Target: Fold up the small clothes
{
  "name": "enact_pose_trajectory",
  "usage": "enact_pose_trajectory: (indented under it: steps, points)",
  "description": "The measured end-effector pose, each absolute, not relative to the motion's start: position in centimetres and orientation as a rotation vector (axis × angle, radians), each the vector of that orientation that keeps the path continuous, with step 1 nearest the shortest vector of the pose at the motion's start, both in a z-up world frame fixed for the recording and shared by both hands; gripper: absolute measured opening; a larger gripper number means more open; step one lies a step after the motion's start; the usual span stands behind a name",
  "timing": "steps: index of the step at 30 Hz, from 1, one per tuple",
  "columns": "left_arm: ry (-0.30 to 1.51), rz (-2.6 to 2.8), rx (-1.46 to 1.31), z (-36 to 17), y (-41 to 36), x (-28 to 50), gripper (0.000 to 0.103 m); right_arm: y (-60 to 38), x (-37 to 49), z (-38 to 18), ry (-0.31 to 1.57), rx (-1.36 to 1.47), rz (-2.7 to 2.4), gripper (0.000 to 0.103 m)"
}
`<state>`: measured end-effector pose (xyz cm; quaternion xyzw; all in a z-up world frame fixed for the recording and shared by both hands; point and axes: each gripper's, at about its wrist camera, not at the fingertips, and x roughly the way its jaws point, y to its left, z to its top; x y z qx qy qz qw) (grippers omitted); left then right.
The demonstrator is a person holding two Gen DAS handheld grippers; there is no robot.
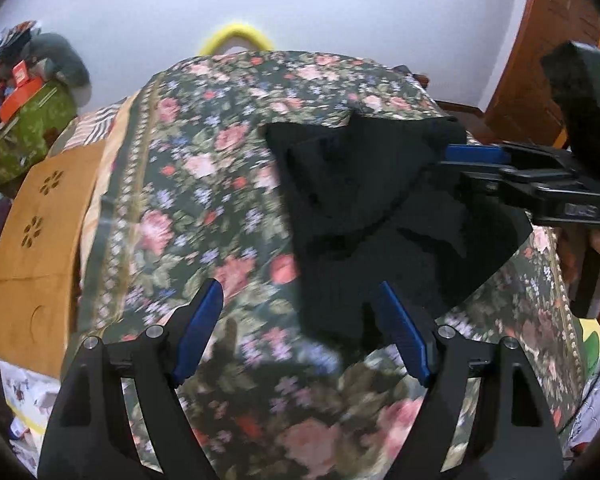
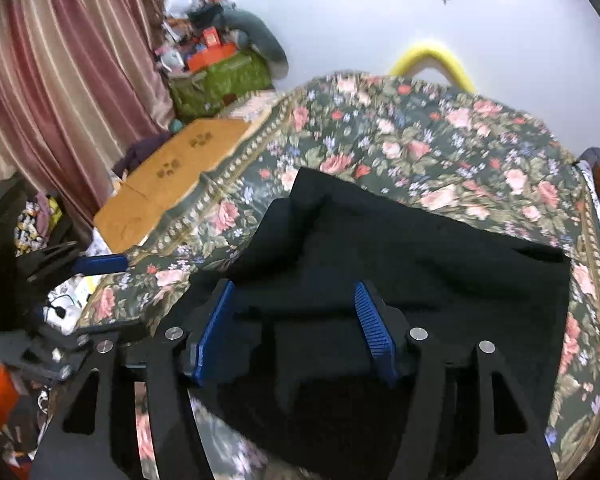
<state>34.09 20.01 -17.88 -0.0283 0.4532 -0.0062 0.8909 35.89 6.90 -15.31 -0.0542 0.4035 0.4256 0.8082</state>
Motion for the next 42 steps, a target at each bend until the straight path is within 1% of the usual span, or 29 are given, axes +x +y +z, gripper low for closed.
enact_pose_trajectory:
  steps: [2,7,9,14,16,17,18,20,22,23,24,29,31,32,33,34,35,36,37,38,42]
  points:
    - [0.938,-0.013,-0.036,-18.1,18.8,35.0,0.082,4.2,36.0,-15.2,0.857,-0.082,0.881,0.059]
    - [0.955,0.007,0.005,-19.2,16.8,38.6,0.083,-1.1,37.3,-16.4,0.875,-0.071,0.766,0.059]
    - [0.967,0.026,-0.037,-19.6,17.2,39.8,0.083,-3.1,37.8,-17.5,0.889,-0.088,0.705,0.059]
    - [0.964,0.057,-0.243,-20.1,20.3,43.1,0.082,-6.4,38.9,-19.3,0.881,-0.083,0.647,0.059]
    - [0.968,0.047,-0.298,-20.3,21.0,44.2,0.075,-6.7,39.6,-19.4,0.871,-0.065,0.646,0.059]
    - [0.973,0.046,-0.329,-20.5,21.5,44.9,0.062,-6.8,40.2,-19.4,0.858,-0.06,0.648,0.059]
    - [0.981,0.048,-0.347,-20.7,21.7,45.4,0.045,-6.8,40.6,-19.5,0.851,-0.058,0.651,0.059]
    - [1.005,0.028,-0.376,-21.2,22.0,46.5,0.026,-6.5,41.8,-19.5,0.839,-0.04,0.665,0.059]
    - [1.001,0.023,-0.363,-21.1,21.8,46.9,0.018,-6.3,42.8,-19.9,0.856,-0.034,0.676,0.059]
    - [0.989,0.027,-0.333,-20.8,21.4,46.9,0.012,-6.1,43.4,-20.1,0.861,-0.024,0.671,0.059]
    - [0.976,0.036,-0.302,-20.4,21.0,46.9,0.009,-6.1,43.4,-20.3,0.86,-0.011,0.669,0.059]
    - [0.884,0.083,-0.156,-18.6,19.5,46.8,0.009,-6.2,42.9,-21.7,0.875,-0.001,0.649,0.059]
    - [0.923,0.111,-0.152,-19.2,19.7,47.3,0.013,-6.3,42.6,-22.0,0.879,-0.024,0.635,0.059]
    - [0.941,0.12,-0.156,-19.5,19.9,47.4,0.026,-6.5,42.3,-21.9,0.883,-0.032,0.633,0.059]
    - [0.952,0.12,-0.164,-19.8,20.2,47.3,0.047,-6.7,42.1,-21.8,0.884,-0.03,0.635,0.059]
    - [0.964,0.118,-0.175,-20.2,20.4,47.1,0.062,-7.0,42.0,-21.7,0.885,-0.025,0.636,0.061]
    - [0.974,0.116,-0.19,-20.7,20.6,46.7,0.087,-7.3,41.9,-21.6,0.886,-0.02,0.632,0.067]
    - [0.976,0.109,-0.202,-21.1,20.8,46.1,0.092,-7.7,41.9,-21.6,0.893,-0.018,0.621,0.071]
    - [0.98,0.105,-0.202,-21.4,20.7,45.8,0.092,-7.9,42.0,-21.7,0.9,-0.016,0.611,0.078]
    - [0.995,0.091,-0.198,-21.8,20.6,45.4,0.092,-8.1,42.1,-21.8,0.91,-0.013,0.604,0.08]
    - [1.043,0.035,-0.249,-22.9,20.5,44.7,0.092,-8.8,42.4,-22.6,0.944,0.049,0.616,0.081]
